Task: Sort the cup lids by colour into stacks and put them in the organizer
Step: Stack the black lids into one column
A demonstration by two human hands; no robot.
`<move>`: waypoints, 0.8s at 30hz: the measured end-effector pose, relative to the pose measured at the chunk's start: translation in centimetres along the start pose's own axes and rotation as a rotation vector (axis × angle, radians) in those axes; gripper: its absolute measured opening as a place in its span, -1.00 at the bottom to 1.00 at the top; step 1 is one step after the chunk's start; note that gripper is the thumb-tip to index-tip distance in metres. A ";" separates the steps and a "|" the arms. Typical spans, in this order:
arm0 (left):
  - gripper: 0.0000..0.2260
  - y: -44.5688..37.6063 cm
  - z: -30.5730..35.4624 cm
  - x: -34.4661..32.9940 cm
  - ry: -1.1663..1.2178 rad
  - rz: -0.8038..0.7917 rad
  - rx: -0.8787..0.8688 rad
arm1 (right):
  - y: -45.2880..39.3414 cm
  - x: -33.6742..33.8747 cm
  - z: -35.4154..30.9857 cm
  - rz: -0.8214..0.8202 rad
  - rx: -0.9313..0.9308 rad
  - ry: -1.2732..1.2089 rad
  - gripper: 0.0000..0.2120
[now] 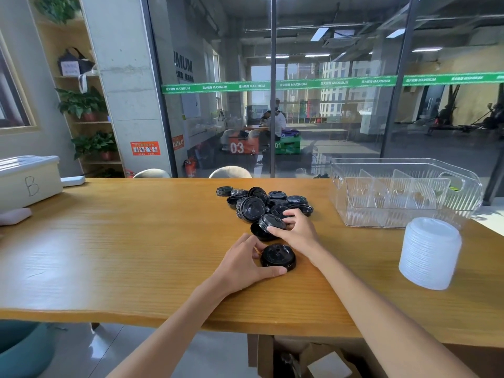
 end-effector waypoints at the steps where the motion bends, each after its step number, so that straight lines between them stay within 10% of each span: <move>1: -0.37 0.0 0.0 0.0 0.000 -0.001 -0.001 | 0.0 0.0 0.1 0.001 0.003 -0.005 -0.31; 24: -0.38 0.3 0.3 0.2 -0.007 -0.016 0.003 | -0.6 4.6 1.9 0.029 0.133 0.163 -0.35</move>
Point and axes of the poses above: each hand's wrist, its own y-axis away from the middle knuckle, its own x-axis out of the back of the hand, z = x × y, the point moved 6 cm from there along -y, towards the middle knuckle, and after that the axes turned 10 degrees about z, right-handed, at the moved point
